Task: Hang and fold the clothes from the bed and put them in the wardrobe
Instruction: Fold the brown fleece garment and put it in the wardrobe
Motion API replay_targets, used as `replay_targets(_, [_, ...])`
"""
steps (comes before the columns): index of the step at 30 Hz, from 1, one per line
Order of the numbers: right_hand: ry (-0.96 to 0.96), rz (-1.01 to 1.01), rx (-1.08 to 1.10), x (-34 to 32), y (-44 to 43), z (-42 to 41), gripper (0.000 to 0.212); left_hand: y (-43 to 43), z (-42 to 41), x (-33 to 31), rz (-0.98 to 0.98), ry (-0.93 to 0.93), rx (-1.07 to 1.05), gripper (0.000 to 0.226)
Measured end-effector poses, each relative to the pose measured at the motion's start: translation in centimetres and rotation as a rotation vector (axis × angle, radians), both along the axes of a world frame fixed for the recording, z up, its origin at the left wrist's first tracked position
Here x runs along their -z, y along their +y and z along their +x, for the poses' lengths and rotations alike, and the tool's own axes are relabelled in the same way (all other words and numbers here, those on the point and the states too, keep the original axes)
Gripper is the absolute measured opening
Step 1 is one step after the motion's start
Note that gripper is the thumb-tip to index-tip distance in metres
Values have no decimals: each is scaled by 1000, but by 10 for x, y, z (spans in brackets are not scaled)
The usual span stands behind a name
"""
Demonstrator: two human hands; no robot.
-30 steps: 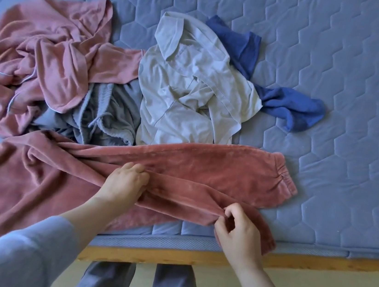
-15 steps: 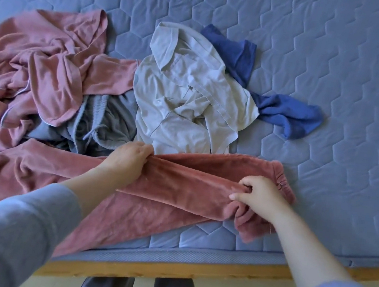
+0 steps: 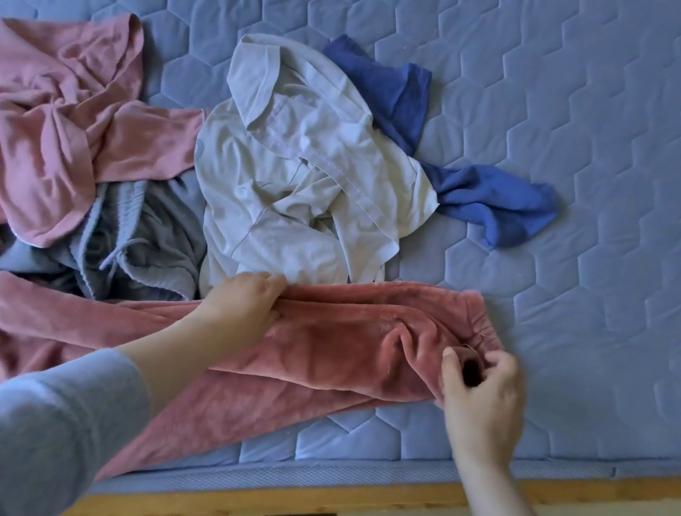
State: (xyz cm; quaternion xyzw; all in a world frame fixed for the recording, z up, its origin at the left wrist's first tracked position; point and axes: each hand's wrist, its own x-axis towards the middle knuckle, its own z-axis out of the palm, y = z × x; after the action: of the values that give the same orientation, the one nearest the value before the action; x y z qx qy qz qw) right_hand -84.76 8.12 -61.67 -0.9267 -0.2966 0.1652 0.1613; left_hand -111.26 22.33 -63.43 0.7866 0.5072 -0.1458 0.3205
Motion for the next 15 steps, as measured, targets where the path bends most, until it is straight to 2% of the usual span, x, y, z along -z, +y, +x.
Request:
replay_targets(3, [226, 33, -26, 1, -20, 1, 40, 1, 27, 0, -7, -35, -14, 24])
replay_targets(5, [337, 40, -156, 5, -26, 4, 35, 1, 46, -1, -18, -59, 3, 24])
replay_targets(9, [276, 48, -394, 20, -30, 17, 41, -1, 88, 2, -27, -87, 81, 22])
replay_targets(13, [256, 49, -326, 29, -31, 42, 21, -6, 131, 5, -100, -143, 93, 38])
replay_targets(15, [295, 60, -281, 28, -29, 55, 31, -11, 150, 10, -71, -113, 148, 35])
